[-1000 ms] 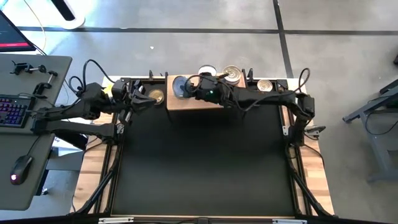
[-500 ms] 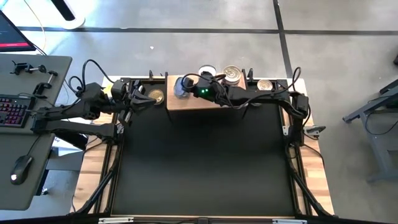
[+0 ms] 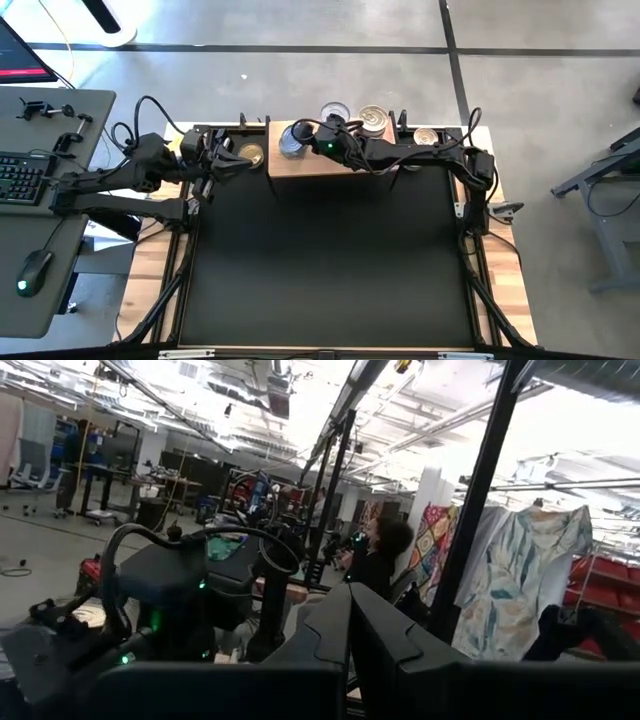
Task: Stack canned seafood by type on shelf
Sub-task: Stack the red tuna can on top of the red tuna can on the shelf
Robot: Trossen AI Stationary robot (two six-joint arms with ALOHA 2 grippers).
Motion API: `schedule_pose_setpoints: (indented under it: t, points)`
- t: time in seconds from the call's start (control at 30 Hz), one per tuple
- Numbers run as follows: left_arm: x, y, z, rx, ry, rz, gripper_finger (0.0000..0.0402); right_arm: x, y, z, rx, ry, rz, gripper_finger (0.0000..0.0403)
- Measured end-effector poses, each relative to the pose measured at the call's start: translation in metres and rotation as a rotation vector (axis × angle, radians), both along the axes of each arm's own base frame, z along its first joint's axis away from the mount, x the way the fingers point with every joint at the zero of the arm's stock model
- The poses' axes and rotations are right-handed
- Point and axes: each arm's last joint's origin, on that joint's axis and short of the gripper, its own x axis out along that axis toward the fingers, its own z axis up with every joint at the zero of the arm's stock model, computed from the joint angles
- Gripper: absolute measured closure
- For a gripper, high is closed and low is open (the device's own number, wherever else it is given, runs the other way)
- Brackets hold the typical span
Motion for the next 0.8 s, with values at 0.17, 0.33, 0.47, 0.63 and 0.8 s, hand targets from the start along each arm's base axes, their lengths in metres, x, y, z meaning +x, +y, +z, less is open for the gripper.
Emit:
schedule_pose_setpoints:
  t: [0.17, 0.33, 0.47, 0.63, 0.8]
  points:
    - [0.000, 0.000, 0.000, -0.003, 0.004, 0.014, 0.0401, 0.000, -0.003, 0.002, 0.052, -0.054, 0.015, 0.0190]
    - [0.000, 0.002, 0.000, -0.005, 0.003, 0.053, 0.0401, -0.002, -0.001, -0.003, 0.071, -0.015, -0.034, 0.0196]
    - [0.000, 0.002, 0.000, 0.001, 0.004, 0.055, 0.0401, -0.002, -0.002, -0.014, 0.097, 0.007, -0.090, 0.0197]
    - [0.000, 0.002, -0.001, 0.011, 0.005, 0.061, 0.0402, -0.003, -0.003, -0.008, 0.094, -0.016, -0.088, 0.0197]
    - [0.000, 0.002, -0.001, 0.010, 0.010, 0.064, 0.0401, -0.002, -0.001, -0.008, 0.107, -0.020, -0.060, 0.0197]
